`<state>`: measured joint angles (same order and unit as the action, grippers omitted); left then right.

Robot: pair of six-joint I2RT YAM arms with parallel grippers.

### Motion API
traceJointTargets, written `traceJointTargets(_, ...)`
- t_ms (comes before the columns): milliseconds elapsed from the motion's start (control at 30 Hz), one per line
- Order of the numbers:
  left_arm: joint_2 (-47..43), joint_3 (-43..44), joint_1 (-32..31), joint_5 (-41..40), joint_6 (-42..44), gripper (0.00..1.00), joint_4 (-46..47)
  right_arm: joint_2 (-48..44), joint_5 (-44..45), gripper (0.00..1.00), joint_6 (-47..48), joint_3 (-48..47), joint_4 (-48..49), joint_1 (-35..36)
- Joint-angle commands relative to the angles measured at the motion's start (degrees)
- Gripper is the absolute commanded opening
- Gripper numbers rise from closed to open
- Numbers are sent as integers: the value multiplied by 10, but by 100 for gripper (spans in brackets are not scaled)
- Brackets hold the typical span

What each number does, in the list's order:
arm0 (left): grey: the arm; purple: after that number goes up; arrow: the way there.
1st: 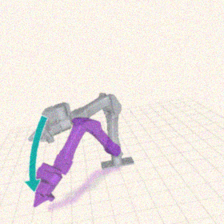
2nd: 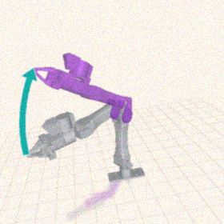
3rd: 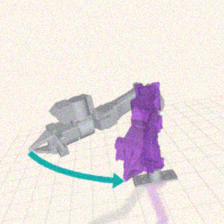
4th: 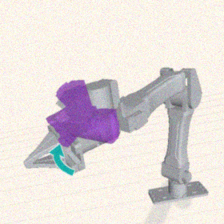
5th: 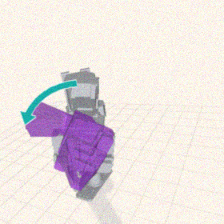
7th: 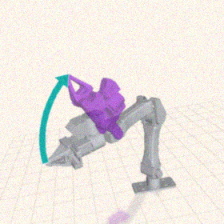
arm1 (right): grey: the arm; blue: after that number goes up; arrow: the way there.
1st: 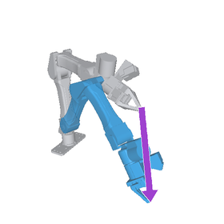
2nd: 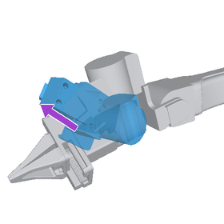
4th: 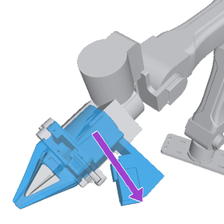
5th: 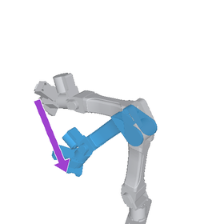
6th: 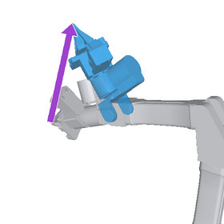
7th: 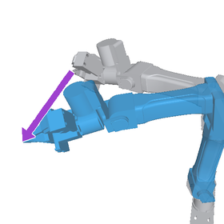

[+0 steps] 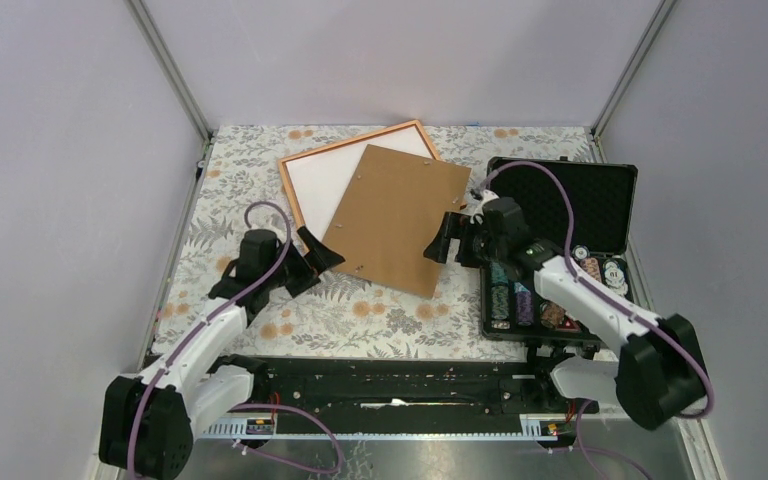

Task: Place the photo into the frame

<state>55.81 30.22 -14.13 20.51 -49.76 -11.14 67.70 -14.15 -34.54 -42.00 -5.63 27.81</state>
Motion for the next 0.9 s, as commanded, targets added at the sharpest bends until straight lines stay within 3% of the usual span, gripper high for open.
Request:
traceJointTargets(0, -28, -60, -7, -72, -105, 99, 15, 73, -10, 100, 120, -67, -76, 10)
traceJointTargets(167, -1, -89, -50, -92, -165, 99, 115, 164, 49, 100, 143, -153, -74, 28)
traceJointTargets(367, 75, -101, -92, -130, -205, 99, 221, 370, 180, 100, 203, -401, -141, 23)
traceJointTargets(467, 122, -102, -100, -129, -214, 99, 271, 473, 180, 100, 201, -524, -142, -2)
traceJointTargets(700, 179, -87, -104, -157, -206, 99, 279, 693, 143, 100, 201, -854, -200, -64)
traceJointTargets(867, 190, -95, -104, -177, -209, 99, 286, 757, 157, 100, 220, -928, -193, -83)
